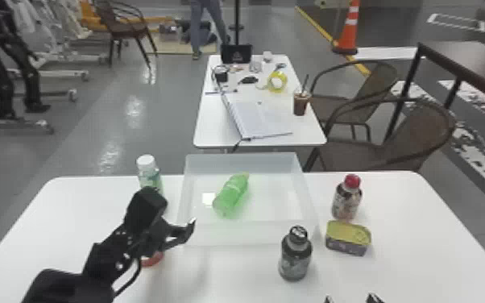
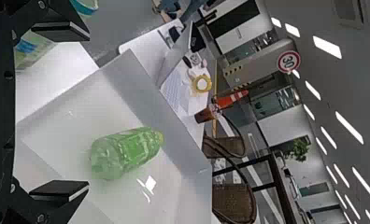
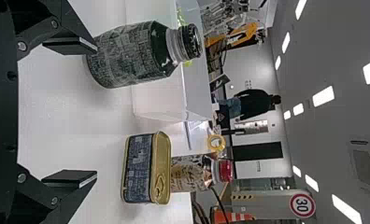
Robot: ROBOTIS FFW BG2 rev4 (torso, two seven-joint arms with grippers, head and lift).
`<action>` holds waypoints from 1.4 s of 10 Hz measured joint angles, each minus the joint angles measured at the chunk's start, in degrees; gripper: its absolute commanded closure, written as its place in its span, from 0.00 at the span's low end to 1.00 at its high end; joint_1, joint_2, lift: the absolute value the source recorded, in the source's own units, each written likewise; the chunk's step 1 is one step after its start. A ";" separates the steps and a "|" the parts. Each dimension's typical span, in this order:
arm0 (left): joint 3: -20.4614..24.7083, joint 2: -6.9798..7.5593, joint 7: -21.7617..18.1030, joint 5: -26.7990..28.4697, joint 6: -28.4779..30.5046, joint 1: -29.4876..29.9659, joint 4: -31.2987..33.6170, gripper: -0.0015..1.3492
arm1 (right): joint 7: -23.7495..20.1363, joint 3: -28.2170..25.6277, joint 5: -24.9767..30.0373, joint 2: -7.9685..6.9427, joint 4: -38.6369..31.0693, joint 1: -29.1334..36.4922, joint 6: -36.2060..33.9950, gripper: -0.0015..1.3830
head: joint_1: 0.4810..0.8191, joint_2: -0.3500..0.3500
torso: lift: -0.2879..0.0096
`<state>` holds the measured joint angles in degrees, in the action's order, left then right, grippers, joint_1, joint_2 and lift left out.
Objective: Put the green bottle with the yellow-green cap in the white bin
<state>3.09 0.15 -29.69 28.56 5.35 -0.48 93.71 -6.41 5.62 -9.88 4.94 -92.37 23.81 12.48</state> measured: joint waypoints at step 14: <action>10.54 -0.15 21.32 -32.38 -29.27 26.04 -1.87 0.13 | 0.02 0.00 0.22 0.07 -0.28 0.54 -0.08 0.24 | 0.20 0.50 | 0.63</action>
<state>13.63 0.00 -8.36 -3.82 -23.92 25.56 91.84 -6.38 5.62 -9.67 5.01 -92.65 24.35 12.40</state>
